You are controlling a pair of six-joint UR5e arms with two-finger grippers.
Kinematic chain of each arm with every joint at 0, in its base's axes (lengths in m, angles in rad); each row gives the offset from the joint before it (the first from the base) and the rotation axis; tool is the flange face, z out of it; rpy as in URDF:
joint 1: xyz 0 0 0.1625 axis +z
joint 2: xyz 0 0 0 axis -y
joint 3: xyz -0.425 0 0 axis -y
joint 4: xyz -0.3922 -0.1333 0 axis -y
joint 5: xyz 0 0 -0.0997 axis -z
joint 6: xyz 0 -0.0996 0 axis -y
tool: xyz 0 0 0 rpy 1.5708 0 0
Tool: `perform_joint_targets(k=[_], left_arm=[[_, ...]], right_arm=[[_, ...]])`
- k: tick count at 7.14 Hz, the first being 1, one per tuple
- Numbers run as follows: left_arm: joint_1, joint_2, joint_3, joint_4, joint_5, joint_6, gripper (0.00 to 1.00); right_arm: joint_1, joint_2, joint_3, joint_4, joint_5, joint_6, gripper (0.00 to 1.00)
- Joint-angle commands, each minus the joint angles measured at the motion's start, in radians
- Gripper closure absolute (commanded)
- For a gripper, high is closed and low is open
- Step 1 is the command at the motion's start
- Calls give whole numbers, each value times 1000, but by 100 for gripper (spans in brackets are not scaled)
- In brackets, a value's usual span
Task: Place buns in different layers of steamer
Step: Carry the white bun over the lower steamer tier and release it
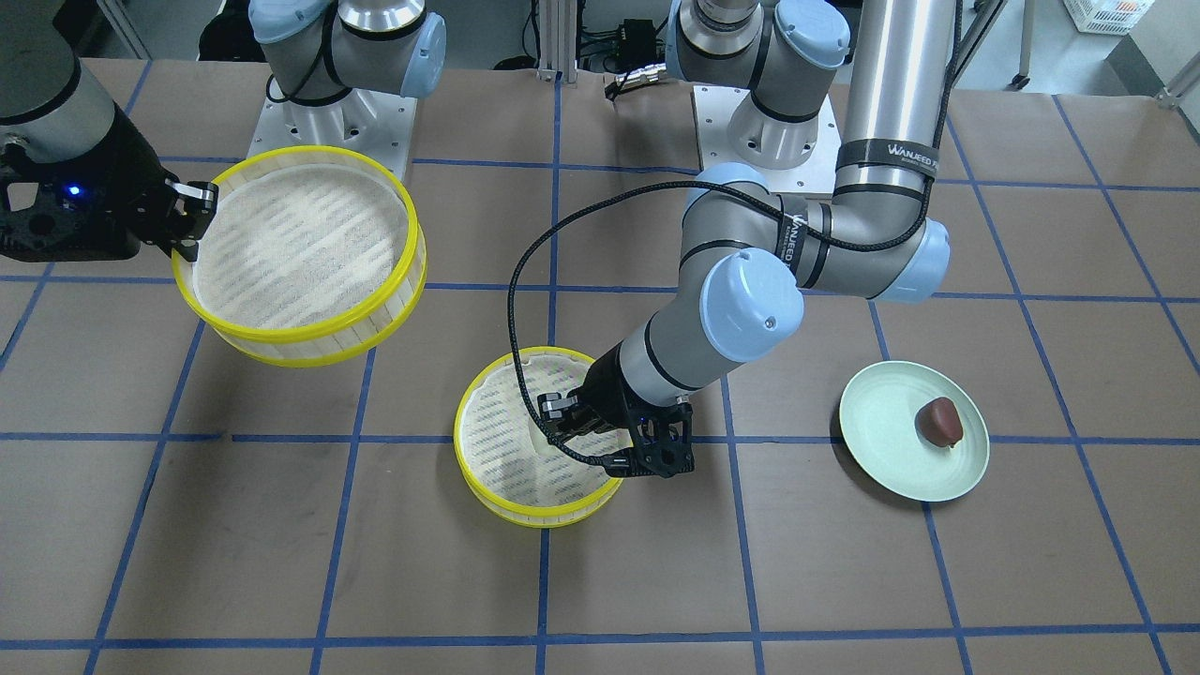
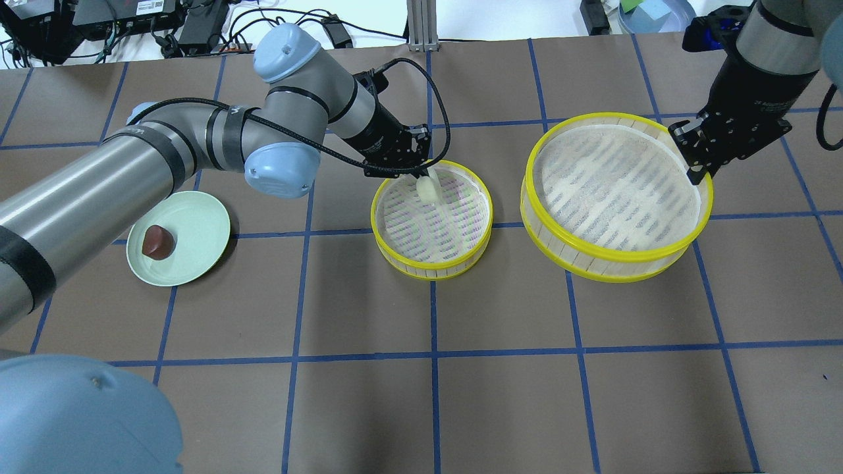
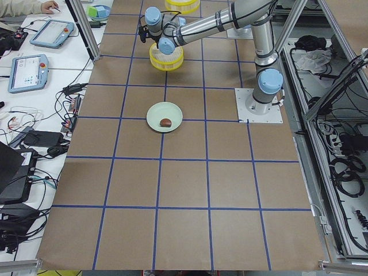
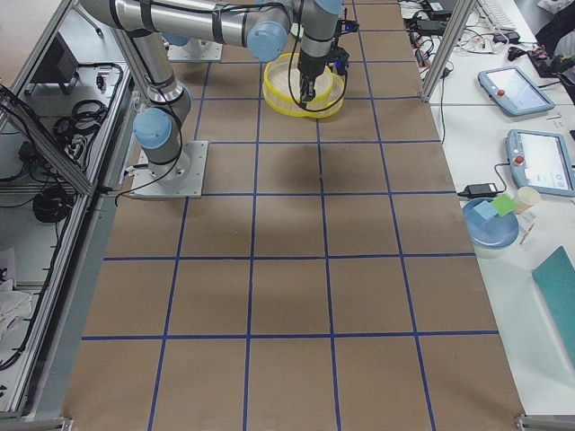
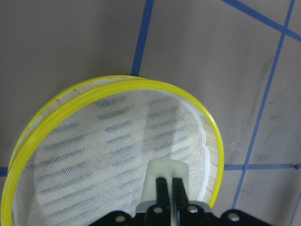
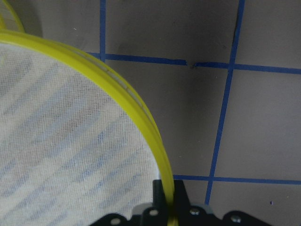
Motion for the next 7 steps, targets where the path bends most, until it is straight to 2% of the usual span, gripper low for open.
perform_joint_targets(k=[1,4,5,7], left_arm=[[-3,12,-10,19,10,0,0],[0,24,0,1,10,14,0],[17,34,15,-36,45,49,0],[125,70,82,-128,236,278,0]], right_arm=[[0,0,0,0,0,0,100],[0,0,0,0,0,0,100],[0,0,0,0,0,0,100],[0,0,0,0,0,2,100]])
